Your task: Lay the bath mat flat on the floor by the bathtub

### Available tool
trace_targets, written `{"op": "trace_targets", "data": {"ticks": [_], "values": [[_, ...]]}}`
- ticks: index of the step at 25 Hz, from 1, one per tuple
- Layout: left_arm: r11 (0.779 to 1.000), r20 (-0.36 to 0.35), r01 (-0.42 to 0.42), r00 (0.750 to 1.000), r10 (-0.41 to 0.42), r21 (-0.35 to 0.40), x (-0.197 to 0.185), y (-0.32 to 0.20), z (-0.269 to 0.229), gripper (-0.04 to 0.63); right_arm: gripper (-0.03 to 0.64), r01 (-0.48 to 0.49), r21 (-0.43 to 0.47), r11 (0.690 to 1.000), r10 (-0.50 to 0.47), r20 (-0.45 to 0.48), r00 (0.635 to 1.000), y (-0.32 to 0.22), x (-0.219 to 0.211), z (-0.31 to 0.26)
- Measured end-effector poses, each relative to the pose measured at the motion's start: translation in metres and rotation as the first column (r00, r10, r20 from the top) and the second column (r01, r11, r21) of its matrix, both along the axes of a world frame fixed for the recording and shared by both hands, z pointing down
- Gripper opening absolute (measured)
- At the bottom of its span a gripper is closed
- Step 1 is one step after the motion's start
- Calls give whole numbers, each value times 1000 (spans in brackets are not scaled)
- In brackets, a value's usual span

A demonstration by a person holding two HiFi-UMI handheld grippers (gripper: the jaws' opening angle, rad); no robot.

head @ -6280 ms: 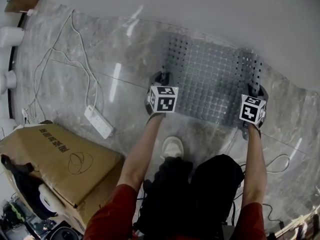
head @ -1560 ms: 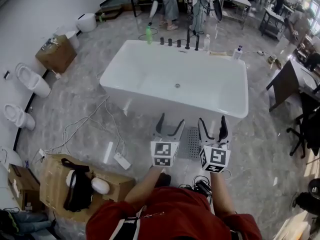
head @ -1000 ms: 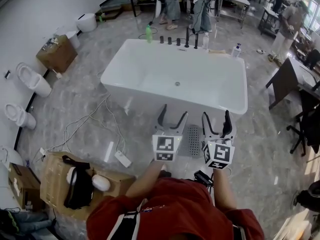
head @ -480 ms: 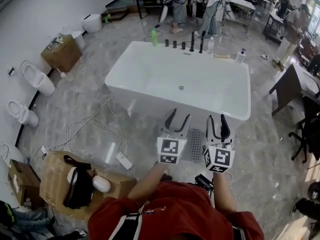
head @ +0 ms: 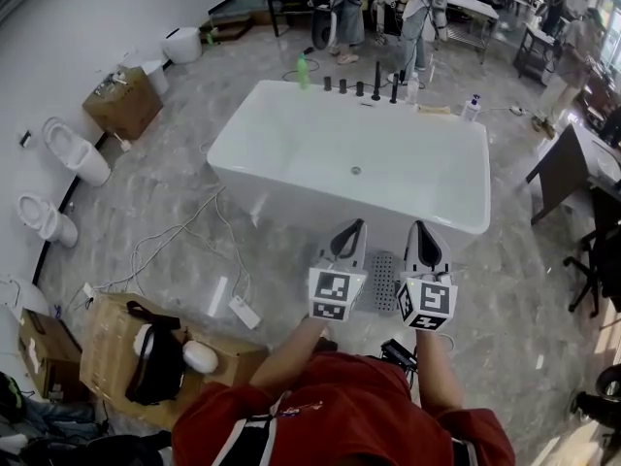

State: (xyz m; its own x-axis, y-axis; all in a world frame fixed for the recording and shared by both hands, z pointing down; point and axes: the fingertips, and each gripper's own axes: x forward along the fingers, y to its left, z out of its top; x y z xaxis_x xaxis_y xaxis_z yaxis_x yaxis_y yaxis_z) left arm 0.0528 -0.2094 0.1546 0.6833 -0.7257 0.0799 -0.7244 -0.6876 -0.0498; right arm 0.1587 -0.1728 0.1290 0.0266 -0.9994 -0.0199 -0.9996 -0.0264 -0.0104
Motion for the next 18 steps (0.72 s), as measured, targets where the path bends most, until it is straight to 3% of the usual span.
{"op": "trace_targets", "data": {"ticks": [18], "values": [[1000, -7, 26, 1000, -26, 12, -21, -2, -8, 14, 11, -13, 7, 1000, 13, -17, 1000, 1, -3, -8]]}}
